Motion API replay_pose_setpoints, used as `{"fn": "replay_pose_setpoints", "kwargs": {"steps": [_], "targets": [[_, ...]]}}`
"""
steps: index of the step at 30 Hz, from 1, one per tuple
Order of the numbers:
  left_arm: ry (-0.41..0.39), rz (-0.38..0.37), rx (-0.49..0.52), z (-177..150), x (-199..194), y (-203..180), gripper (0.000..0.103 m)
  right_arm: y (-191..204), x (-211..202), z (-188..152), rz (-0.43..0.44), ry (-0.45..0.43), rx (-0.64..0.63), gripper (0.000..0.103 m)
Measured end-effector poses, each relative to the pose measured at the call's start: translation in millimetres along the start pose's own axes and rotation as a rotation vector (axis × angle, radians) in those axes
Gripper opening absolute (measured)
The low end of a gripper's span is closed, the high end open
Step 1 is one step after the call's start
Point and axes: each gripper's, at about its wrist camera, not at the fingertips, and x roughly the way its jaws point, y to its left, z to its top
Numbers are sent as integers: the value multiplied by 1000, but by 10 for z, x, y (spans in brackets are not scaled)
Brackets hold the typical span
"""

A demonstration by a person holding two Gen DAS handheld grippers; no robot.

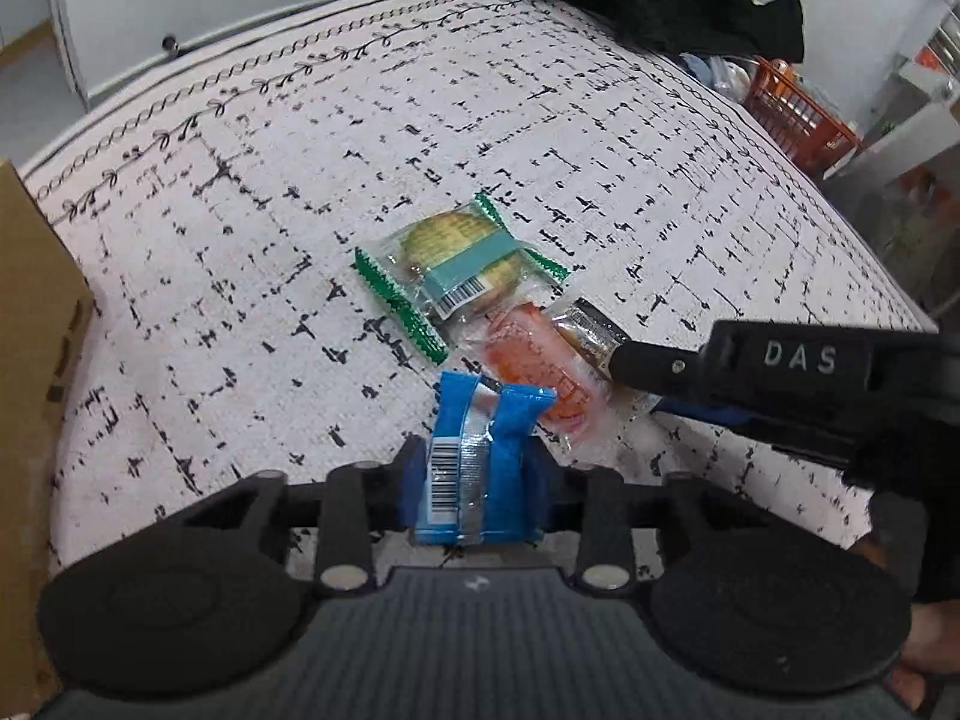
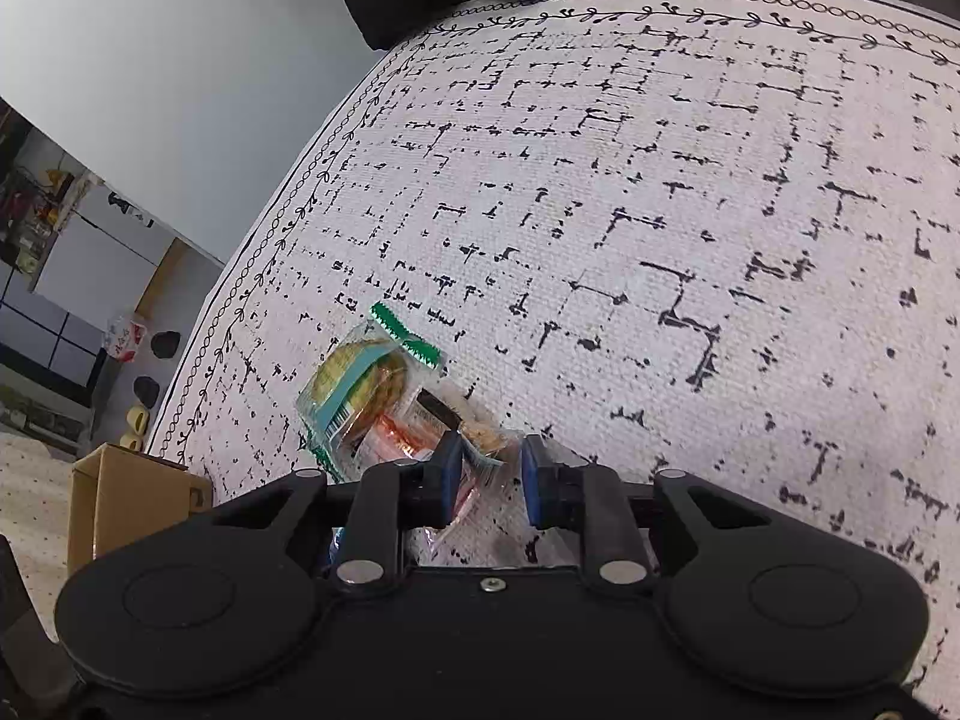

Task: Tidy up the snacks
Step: 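Grasp the blue candy with the left tool while the right tool grasps the clear packet, then carry the blue candy and clear packet into the box and open both tools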

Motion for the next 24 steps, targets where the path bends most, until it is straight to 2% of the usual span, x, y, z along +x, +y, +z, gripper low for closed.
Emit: {"fn": "replay_pose_setpoints", "kwargs": {"steps": [10, 24], "targets": [[-19, 9, -14, -26, -216, 80, 31, 62, -284, -182, -2, -24, 25, 16], [-103, 14, -30, -98, -781, 181, 31, 460, -741, -428, 22, -87, -11, 15]]}}
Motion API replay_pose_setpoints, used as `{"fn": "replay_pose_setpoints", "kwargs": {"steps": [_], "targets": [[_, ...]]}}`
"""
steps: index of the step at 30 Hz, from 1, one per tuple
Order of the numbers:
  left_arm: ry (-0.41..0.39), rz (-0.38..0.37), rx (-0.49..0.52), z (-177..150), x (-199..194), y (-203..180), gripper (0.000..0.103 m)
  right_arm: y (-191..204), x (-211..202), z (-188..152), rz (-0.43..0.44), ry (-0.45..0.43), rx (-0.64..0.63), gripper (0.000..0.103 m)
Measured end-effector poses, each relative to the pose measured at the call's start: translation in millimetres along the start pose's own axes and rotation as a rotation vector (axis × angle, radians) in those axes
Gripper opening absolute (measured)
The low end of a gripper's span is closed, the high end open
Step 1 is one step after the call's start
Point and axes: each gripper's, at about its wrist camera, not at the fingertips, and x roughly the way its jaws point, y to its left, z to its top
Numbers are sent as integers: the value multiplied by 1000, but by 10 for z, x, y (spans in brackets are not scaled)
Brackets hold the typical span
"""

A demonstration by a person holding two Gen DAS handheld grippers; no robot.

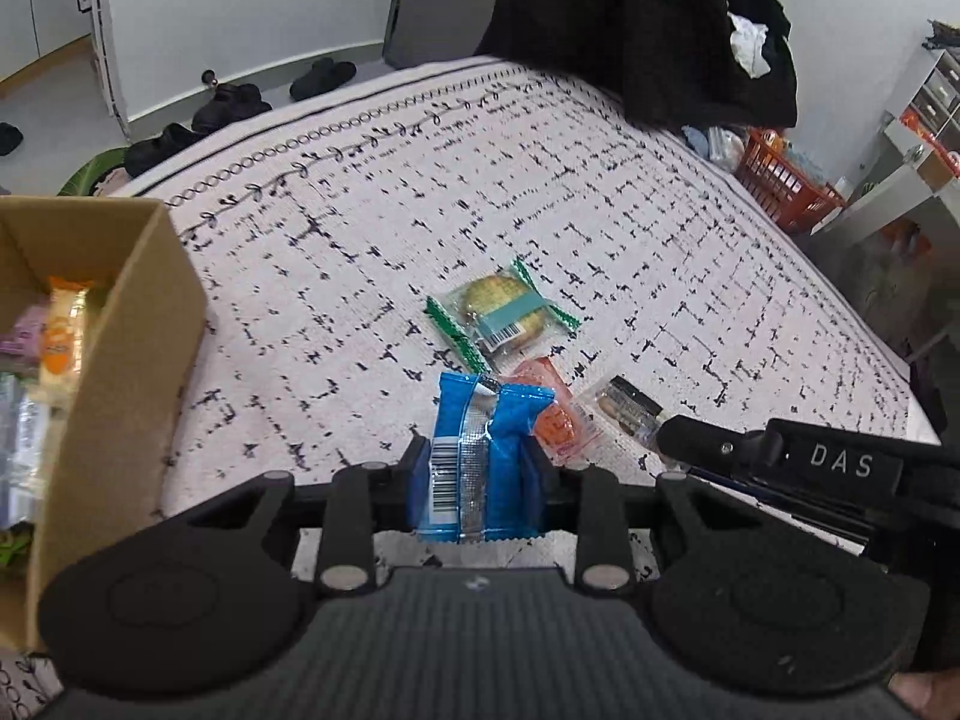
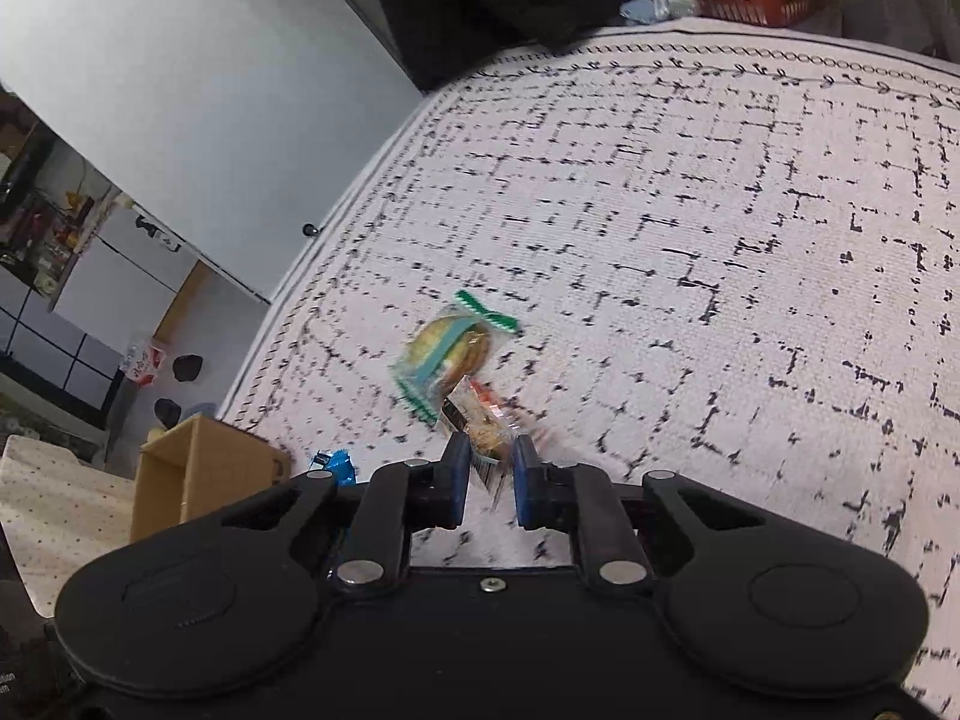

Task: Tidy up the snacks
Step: 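Carry the blue candy and clear packet into the box and open both tools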

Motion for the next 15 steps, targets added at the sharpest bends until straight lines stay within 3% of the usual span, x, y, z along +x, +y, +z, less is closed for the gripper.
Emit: {"fn": "replay_pose_setpoints", "kwargs": {"steps": [15], "targets": [[-80, 6, -41, -46, -594, 348, 31, 546, -302, -210, 42, -41, -62, 15]]}}
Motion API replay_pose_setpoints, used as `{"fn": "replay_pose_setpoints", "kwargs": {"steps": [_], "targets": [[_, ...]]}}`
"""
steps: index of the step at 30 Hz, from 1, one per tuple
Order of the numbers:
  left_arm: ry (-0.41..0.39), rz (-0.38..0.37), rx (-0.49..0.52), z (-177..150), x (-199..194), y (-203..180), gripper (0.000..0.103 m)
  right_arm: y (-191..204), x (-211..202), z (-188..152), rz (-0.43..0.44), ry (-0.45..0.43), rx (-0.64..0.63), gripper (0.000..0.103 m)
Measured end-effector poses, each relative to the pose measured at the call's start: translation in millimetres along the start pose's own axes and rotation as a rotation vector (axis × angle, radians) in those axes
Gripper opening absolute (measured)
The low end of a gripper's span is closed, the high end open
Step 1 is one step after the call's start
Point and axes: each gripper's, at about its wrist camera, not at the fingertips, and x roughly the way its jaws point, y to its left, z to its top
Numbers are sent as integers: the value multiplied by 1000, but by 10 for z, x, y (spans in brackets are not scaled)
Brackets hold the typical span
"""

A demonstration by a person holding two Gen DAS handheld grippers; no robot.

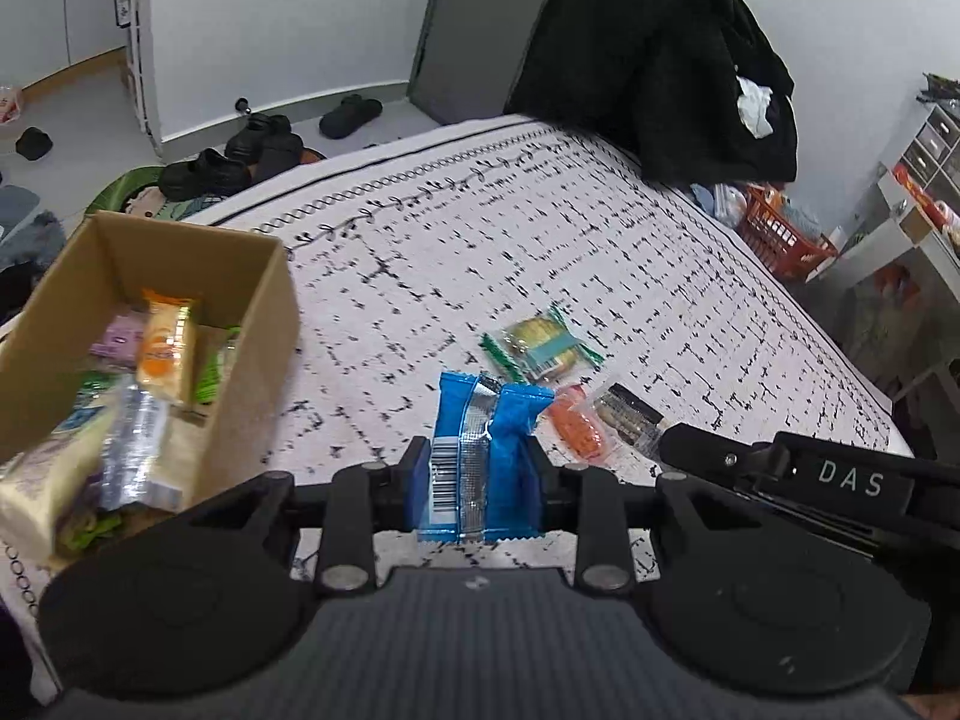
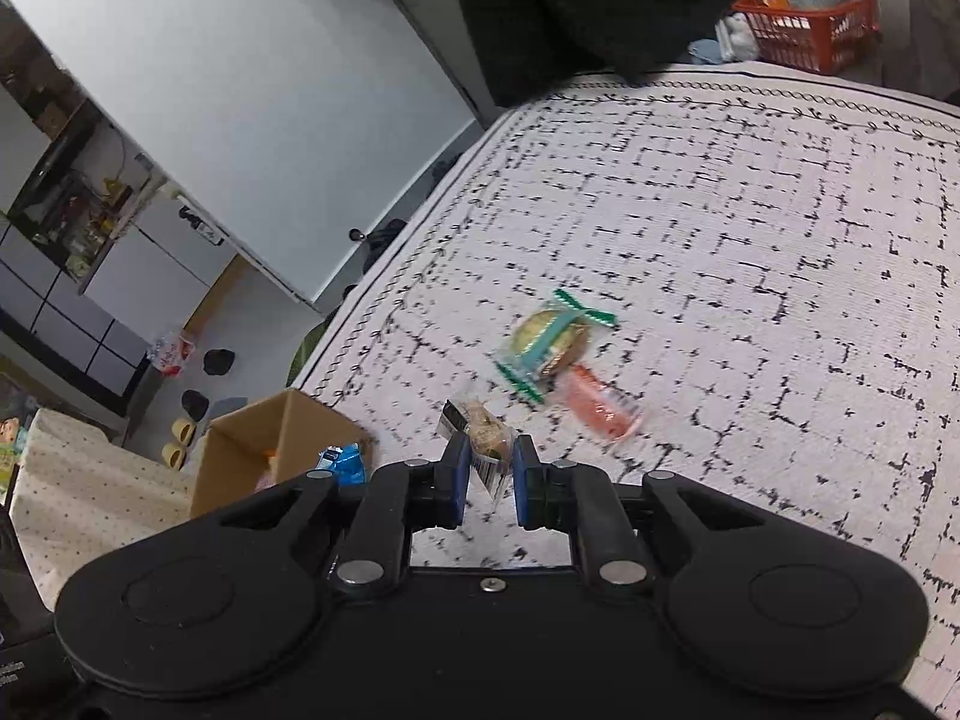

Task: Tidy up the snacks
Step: 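Carry the blue candy and clear packet into the box and open both tools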

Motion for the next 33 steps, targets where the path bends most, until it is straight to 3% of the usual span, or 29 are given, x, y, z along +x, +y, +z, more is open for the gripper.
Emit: {"fn": "replay_pose_setpoints", "kwargs": {"steps": [17, 33], "targets": [[-52, 3, -51, 18, -359, 416, 31, 535, -56, -104, 15, -10, -66, 15], [-75, 22, -109, 75, -490, 921, 31, 1070, 195, -237, 35, 26, -115, 15]]}}
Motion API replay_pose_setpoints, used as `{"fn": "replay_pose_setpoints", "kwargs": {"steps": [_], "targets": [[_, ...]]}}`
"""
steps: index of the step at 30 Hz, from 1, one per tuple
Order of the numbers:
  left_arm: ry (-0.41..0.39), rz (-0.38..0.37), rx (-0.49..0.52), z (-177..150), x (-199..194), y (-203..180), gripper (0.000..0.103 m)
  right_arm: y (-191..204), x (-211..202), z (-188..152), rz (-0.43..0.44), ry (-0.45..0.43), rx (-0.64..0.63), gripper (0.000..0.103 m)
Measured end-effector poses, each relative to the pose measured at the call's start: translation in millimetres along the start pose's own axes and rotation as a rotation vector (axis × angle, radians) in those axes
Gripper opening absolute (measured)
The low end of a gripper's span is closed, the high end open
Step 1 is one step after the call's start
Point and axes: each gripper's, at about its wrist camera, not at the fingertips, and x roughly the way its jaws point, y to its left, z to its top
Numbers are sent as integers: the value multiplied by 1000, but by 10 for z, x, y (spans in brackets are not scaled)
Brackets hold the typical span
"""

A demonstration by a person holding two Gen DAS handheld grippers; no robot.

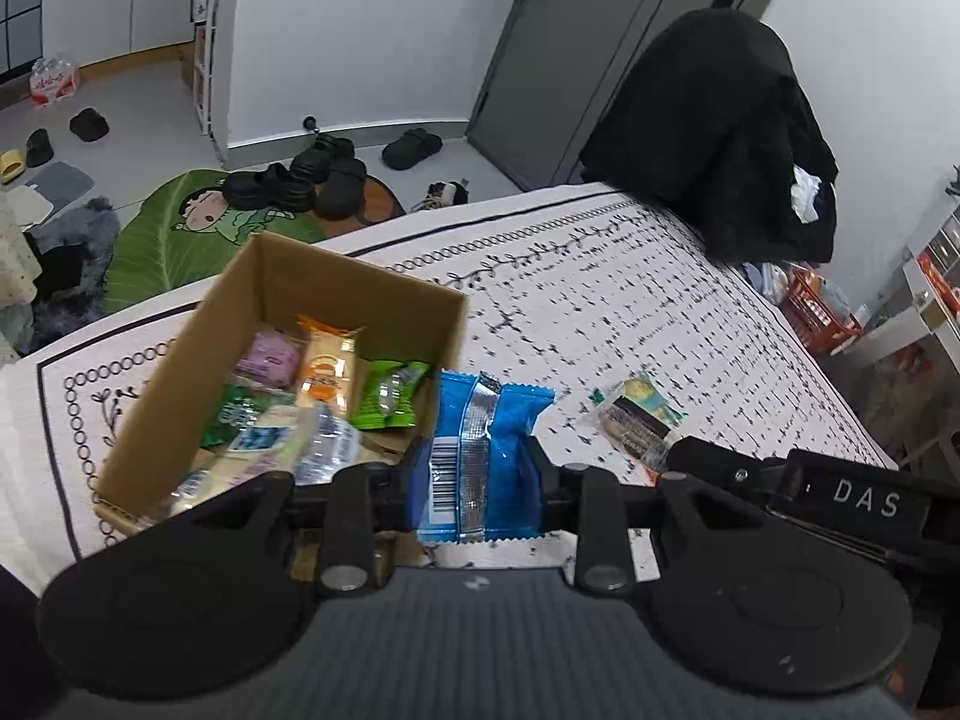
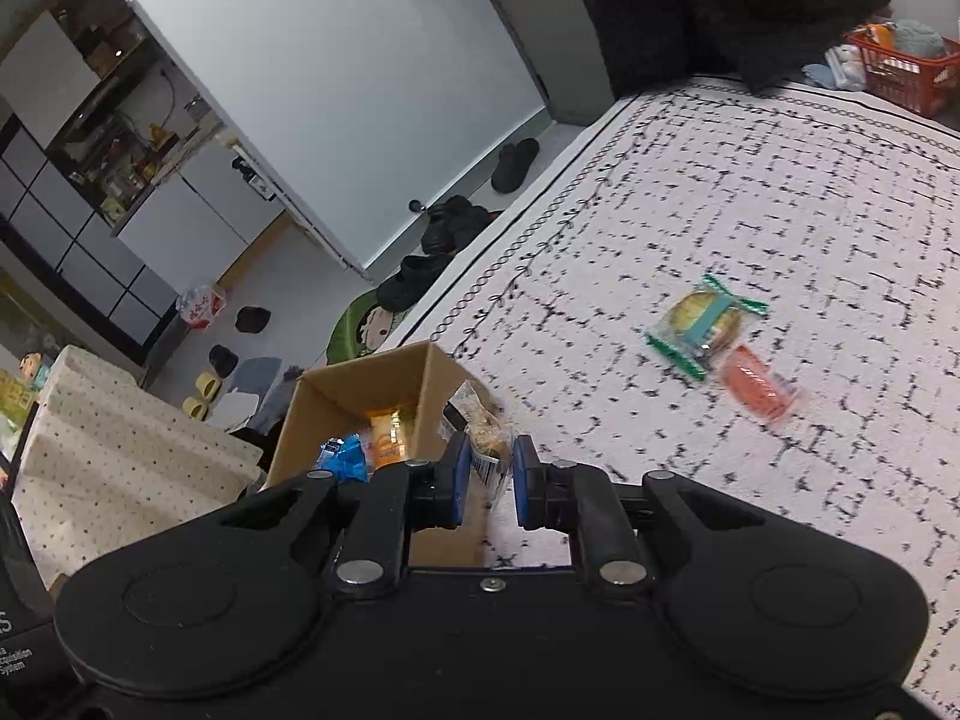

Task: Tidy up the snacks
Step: 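Carry the blue candy and clear packet into the box and open both tools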

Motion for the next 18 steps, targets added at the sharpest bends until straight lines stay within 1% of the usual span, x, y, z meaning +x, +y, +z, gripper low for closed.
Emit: {"fn": "replay_pose_setpoints", "kwargs": {"steps": [9, 18], "targets": [[2, 29, -42, 101, -14, 414, 30, 318, 197, -43, 10, 20, -17, 15], [5, 15, -107, 200, -5, 730, 30, 582, 386, -76, -3, 43, -37, 15]]}}
